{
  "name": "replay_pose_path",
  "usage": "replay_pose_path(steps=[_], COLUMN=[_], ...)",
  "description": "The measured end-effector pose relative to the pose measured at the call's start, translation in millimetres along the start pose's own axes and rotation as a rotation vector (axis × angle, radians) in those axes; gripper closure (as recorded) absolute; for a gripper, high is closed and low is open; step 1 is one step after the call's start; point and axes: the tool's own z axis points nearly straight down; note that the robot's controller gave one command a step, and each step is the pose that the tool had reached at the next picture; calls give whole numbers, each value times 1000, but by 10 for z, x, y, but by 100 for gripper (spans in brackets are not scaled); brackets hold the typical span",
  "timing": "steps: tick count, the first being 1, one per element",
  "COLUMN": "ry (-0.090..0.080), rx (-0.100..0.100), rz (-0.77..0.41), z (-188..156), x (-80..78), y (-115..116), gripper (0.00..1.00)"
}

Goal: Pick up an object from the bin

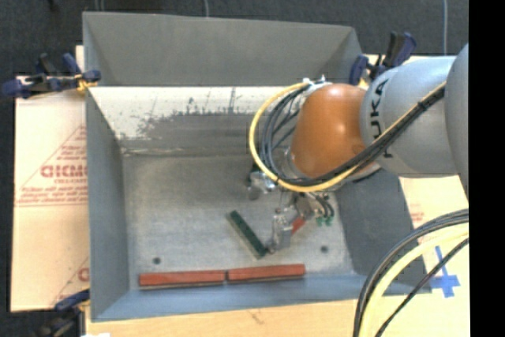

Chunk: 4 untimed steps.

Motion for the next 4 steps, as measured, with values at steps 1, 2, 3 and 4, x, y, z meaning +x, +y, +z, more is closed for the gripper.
replay_pose_path(steps=[1,2,3,4], ry=[4,1,-16,-16], rx=[-3,-2,-2,-2], rz=[-88,133,135,135], z=[136,243,216,216], x=[114,426,378,380], y=[-141,875,866,866], gripper=[0,100,0,0])
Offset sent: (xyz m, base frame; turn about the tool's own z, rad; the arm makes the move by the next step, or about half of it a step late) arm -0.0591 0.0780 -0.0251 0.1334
